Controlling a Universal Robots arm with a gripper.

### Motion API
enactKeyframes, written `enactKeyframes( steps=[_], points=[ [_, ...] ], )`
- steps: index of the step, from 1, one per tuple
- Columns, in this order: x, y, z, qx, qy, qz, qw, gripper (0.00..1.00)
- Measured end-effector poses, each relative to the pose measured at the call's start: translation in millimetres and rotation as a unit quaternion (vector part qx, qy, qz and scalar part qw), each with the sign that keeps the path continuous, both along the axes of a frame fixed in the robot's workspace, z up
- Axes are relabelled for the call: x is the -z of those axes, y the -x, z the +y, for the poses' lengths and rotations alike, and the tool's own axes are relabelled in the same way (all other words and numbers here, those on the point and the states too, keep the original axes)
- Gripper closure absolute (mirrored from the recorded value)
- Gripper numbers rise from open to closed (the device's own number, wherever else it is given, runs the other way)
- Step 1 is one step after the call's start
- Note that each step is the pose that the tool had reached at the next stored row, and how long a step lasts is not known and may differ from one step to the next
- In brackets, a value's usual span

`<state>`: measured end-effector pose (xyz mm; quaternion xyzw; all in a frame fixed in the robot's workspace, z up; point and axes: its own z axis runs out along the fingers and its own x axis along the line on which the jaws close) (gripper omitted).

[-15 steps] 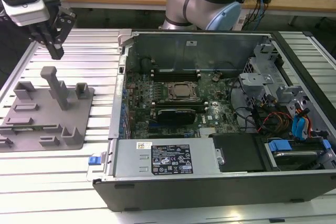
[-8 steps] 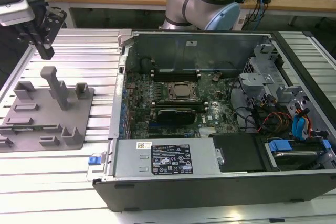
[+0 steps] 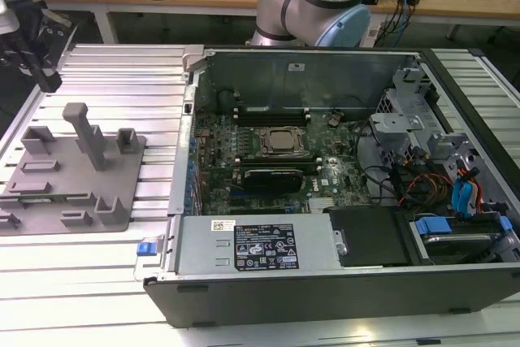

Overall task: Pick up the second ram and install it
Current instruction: 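Reach for the second ram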

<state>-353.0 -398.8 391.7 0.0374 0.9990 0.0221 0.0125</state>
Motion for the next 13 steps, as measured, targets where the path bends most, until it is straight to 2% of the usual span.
enactKeyframes(
  steps=[4,7,11,13],
  points=[
    [0.8,18.4,-0.1,0.0,0.0,0.0,1.0,0.92],
    [4.4,33.0,-2.1,0.0,0.0,0.0,1.0,0.92],
    [8.4,37.8,-5.8,0.0,0.0,0.0,1.0,0.92],
    [12.1,39.8,-10.0,0.0,0.0,0.0001,1.0,0.92]
  ],
)
